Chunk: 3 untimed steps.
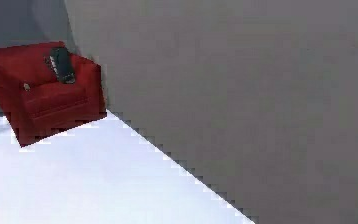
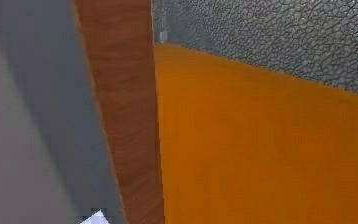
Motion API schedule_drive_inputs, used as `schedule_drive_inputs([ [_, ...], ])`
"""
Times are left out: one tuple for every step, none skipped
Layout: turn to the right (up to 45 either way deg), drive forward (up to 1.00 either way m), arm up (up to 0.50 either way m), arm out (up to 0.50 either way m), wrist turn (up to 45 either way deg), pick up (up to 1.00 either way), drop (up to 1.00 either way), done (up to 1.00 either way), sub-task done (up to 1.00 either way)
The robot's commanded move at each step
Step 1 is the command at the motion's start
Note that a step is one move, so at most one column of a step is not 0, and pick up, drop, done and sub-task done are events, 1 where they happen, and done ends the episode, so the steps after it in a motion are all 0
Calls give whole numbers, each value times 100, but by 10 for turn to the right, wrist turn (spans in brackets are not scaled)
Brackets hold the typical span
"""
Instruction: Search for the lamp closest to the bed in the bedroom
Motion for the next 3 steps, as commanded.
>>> schedule_drive_inputs([
  [-360,0,0,0,0,0,0,0,0],
  [0,55,0,0,0,0,0,0,0],
  [-300,0,0,0,0,0,0,0,0],
])
